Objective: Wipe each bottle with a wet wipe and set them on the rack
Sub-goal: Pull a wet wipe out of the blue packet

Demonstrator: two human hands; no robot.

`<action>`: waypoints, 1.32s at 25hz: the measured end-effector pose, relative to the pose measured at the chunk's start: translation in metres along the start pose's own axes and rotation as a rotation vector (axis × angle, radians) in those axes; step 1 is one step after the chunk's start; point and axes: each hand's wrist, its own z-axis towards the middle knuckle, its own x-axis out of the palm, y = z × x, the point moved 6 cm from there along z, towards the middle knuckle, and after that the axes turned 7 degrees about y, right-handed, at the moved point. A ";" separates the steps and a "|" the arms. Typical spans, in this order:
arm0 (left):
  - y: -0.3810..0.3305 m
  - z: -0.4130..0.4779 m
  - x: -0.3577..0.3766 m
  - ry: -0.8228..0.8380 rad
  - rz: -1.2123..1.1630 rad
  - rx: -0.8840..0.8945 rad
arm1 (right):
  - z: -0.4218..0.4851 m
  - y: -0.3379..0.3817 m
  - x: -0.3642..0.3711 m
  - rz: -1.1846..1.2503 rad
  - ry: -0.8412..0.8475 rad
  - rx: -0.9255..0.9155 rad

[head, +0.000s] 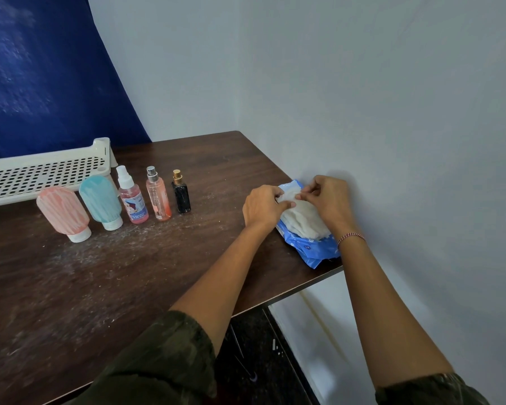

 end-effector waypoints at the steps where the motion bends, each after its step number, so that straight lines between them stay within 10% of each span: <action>1: 0.000 0.000 0.000 0.002 0.012 -0.006 | -0.001 0.001 -0.002 -0.008 0.000 0.000; 33: -0.005 -0.009 0.009 -0.029 -0.590 -0.142 | -0.005 0.003 -0.005 0.451 0.165 0.211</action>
